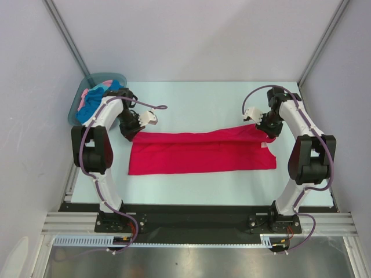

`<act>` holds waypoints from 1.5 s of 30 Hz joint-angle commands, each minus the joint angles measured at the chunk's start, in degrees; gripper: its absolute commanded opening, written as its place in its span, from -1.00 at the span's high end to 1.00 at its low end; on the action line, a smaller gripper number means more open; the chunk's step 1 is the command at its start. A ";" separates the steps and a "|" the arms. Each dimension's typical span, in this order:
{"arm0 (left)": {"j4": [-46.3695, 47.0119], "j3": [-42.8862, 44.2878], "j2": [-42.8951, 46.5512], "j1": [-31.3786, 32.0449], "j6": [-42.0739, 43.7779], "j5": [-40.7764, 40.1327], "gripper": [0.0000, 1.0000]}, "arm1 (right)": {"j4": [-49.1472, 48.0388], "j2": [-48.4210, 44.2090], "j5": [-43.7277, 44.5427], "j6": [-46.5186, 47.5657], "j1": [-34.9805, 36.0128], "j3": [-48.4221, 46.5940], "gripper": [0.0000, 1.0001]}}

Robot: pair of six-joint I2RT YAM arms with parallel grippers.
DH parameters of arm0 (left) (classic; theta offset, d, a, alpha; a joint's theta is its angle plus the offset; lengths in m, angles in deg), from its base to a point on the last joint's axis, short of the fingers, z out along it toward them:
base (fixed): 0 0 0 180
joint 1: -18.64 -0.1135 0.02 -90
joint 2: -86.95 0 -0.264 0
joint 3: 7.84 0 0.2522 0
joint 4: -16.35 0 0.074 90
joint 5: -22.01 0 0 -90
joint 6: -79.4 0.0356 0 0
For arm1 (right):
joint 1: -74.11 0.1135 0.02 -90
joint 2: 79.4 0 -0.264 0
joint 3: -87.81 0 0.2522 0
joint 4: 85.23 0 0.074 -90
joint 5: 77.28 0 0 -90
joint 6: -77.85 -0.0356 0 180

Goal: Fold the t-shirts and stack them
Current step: Fold the tshirt

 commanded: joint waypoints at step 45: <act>0.01 -5.50 2.24 1.92 1.85 -3.56 0.99 | 1.38 -2.79 2.90 0.24 2.52 8.32 1.00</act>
